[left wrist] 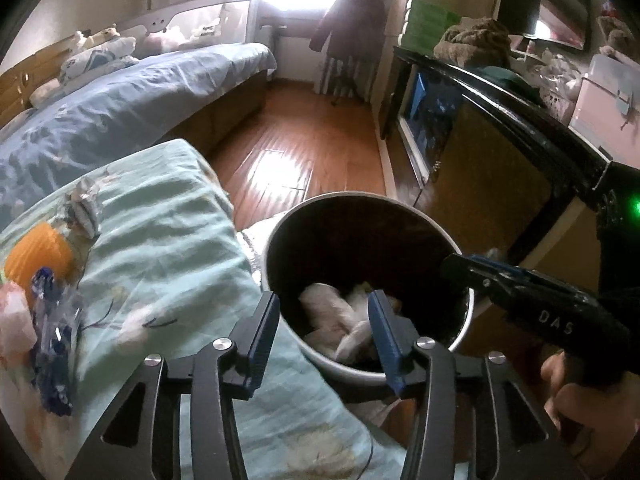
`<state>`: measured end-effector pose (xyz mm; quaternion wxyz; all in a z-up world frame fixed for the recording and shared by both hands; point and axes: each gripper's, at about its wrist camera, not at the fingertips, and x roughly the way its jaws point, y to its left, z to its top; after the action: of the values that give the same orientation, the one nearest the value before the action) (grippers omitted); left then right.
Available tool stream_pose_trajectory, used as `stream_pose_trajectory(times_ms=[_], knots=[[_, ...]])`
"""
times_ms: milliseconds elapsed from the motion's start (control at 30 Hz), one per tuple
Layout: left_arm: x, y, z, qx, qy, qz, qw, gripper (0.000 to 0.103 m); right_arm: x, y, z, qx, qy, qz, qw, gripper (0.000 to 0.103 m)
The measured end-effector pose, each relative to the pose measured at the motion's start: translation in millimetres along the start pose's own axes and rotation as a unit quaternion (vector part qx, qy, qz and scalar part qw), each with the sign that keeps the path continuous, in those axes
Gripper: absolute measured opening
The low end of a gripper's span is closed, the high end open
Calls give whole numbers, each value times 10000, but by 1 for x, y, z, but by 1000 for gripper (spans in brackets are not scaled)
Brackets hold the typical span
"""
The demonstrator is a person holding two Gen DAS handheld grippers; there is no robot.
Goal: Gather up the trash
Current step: 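Move tissue and carton over the bin and open both tools, then grasp the white foam block with the left tool while the right grasps the blue wrapper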
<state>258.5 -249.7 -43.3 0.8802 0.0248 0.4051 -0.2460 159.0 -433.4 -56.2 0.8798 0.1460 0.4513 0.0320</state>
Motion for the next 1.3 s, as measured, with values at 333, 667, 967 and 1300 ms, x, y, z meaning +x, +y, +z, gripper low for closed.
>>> stream_pose_trajectory(times_ms=[333, 667, 967, 1300], knots=[[-38, 29, -34, -451, -109, 93, 9989, 53, -9, 27, -12, -3, -72, 264, 9996, 68], [-91, 63, -75, -854, -291, 410, 9951, 54, 1, 79, -34, -227, 186, 735, 9969, 73], [-134, 91, -113, -1311, -448, 790, 9872, 55, 12, 130, -55, -588, 437, 1045, 9918, 74], [-165, 125, -142, -1816, -525, 1128, 9755, 55, 24, 174, -66, -864, 622, 1340, 9853, 74]])
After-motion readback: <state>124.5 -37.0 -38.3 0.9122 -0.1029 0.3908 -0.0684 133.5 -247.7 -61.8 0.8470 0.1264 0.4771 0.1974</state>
